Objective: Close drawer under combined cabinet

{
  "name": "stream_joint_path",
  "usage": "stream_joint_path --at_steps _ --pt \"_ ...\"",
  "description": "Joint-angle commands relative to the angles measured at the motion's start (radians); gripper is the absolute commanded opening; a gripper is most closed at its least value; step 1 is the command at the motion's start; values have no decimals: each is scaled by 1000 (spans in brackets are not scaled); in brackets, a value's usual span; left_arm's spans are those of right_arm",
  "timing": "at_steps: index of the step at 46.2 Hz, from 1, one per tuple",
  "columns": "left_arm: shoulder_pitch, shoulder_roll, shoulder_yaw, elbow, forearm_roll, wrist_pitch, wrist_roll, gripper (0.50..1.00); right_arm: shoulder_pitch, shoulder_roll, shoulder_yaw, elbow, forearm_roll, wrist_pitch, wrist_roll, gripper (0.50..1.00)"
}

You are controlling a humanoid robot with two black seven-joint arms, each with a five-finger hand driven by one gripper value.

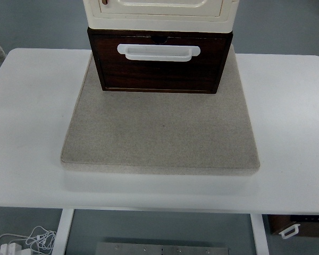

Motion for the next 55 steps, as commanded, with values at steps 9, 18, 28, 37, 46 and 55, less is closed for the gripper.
stream_joint_path --at_steps 9,18,28,37,46,55 --pt "41 -83 10 127 -4 3 102 1000 0 0 0 0 0 2 0 952" --pt "116 -136 10 142 -50 3 137 1000 0 0 0 0 2 5 0 952" --pt "173 -186 11 142 -89 -10 137 1000 0 0 2 0 0 -2 0 952" --pt "220 -232 11 139 -115 -13 137 1000 0 0 0 0 2 5 1 952" --pt "255 -245 11 138 -156 -65 136 1000 0 0 0 0 0 3 3 952" --pt "298 -258 11 138 -159 -137 131 1000 -2 0 9 0 2 3 11 954"
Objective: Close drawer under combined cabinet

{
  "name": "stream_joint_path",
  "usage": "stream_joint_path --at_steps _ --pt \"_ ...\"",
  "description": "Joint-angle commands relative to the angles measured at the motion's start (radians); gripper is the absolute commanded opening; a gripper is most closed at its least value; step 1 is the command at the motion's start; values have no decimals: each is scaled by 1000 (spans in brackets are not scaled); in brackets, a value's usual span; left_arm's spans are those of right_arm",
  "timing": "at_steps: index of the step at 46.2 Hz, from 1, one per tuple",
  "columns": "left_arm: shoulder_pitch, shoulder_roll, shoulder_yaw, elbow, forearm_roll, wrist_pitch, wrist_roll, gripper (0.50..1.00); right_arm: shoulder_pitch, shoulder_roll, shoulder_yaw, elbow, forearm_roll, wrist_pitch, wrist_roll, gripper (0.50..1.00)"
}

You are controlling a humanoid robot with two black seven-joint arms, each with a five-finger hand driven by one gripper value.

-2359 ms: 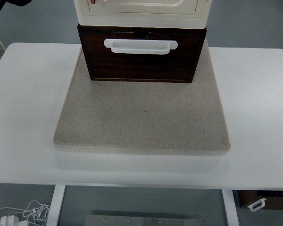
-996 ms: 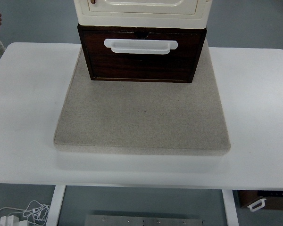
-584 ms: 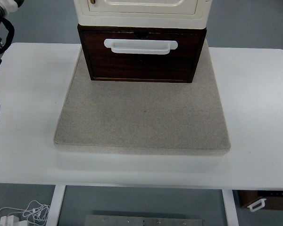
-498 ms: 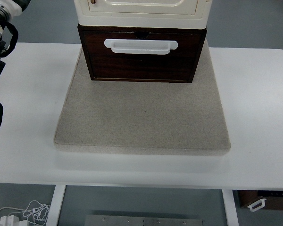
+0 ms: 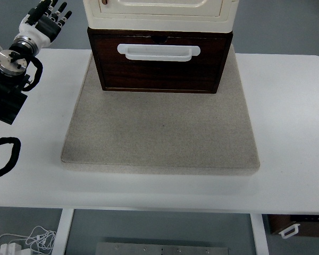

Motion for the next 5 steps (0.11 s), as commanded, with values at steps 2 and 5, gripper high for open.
stream_joint_path --at_steps 2,5 --pt "18 -7 -1 1 -2 -20 -6 1000 -2 0 2 0 3 0 1 952" --pt "31 -8 -1 1 -2 -22 -13 1000 -2 0 4 0 3 0 1 952"
